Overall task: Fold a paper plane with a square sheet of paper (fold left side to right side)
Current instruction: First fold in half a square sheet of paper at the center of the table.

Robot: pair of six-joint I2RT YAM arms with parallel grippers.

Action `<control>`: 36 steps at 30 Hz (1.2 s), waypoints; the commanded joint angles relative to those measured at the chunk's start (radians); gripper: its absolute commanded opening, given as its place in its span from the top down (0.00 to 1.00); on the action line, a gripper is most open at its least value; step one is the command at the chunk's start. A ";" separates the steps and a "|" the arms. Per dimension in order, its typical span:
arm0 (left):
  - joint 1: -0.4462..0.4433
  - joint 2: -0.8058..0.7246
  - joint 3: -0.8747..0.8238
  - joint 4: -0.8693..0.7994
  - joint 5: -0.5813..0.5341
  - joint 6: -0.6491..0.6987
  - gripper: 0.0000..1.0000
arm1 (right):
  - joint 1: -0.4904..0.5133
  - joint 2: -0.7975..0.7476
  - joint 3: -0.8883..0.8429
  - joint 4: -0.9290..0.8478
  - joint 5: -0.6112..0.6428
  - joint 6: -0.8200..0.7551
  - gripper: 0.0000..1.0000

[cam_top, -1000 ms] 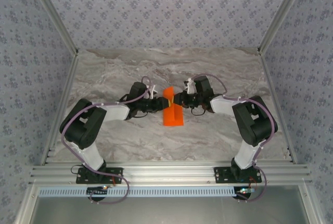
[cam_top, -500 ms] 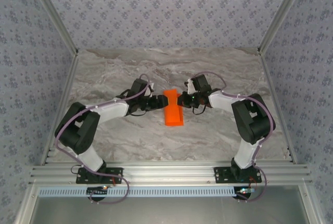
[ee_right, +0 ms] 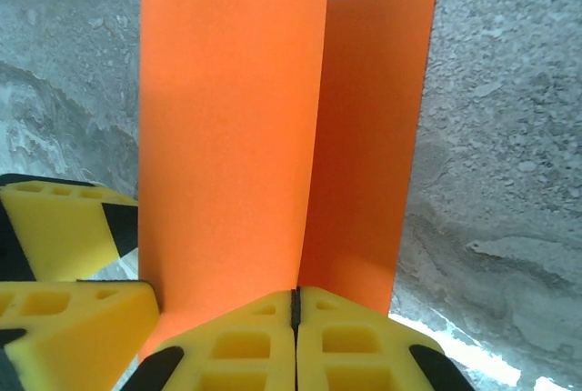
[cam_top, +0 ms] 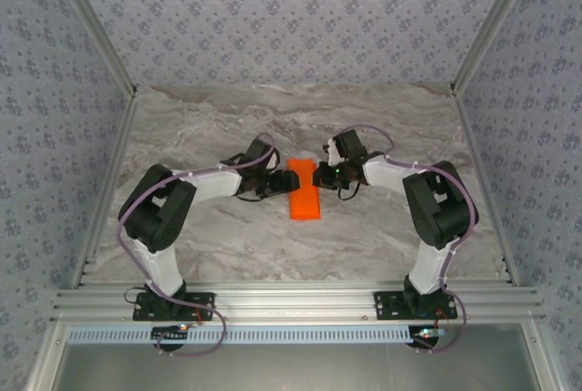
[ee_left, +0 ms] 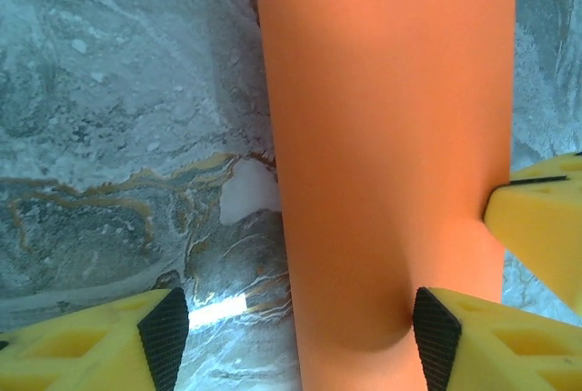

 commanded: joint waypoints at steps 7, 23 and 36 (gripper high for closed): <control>-0.029 0.074 0.069 -0.093 -0.029 -0.009 0.34 | 0.008 -0.015 0.021 -0.040 0.026 -0.026 0.75; -0.055 0.145 0.132 -0.158 -0.055 0.000 0.33 | -0.002 -0.278 -0.049 -0.160 0.191 -0.061 0.59; -0.078 0.191 0.198 -0.248 -0.092 0.043 0.31 | -0.003 -0.316 -0.094 -0.183 0.204 -0.074 0.58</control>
